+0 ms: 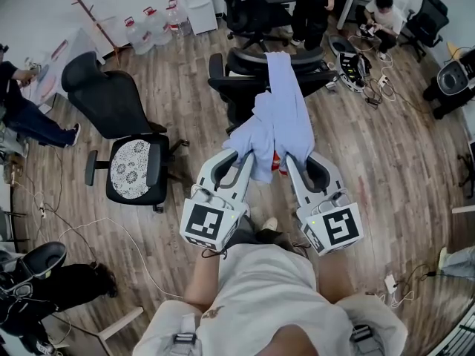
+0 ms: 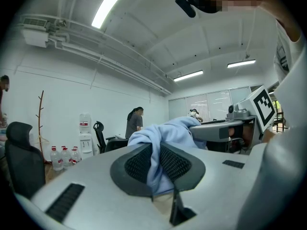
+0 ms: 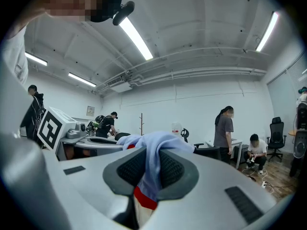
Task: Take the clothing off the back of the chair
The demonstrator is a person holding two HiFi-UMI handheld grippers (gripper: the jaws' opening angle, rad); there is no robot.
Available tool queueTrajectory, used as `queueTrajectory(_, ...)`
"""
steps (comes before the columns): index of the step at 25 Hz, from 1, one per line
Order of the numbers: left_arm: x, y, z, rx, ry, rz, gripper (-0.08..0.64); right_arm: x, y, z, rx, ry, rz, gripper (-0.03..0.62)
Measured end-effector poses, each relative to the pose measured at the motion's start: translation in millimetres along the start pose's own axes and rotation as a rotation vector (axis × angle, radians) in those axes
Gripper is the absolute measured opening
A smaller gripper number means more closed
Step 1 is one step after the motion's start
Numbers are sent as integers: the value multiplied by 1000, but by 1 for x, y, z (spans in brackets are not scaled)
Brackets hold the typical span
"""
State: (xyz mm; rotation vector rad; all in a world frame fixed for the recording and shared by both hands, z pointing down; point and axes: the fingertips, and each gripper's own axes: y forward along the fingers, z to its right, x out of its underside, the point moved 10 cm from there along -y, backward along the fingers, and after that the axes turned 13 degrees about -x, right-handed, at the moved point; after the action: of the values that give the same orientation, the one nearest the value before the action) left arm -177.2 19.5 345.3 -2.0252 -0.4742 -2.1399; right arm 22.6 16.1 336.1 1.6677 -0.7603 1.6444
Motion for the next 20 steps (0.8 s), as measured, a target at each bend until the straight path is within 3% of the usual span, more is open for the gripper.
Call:
queueTrajectory(8, -3, -15, -9, 25, 5, 4, 64, -1, -1, -20, 26, -1, 14, 66)
queueTrajectory(20, -8, -46, -29, 127, 6, 36, 64, -11, -1, -70, 112, -1, 34, 64)
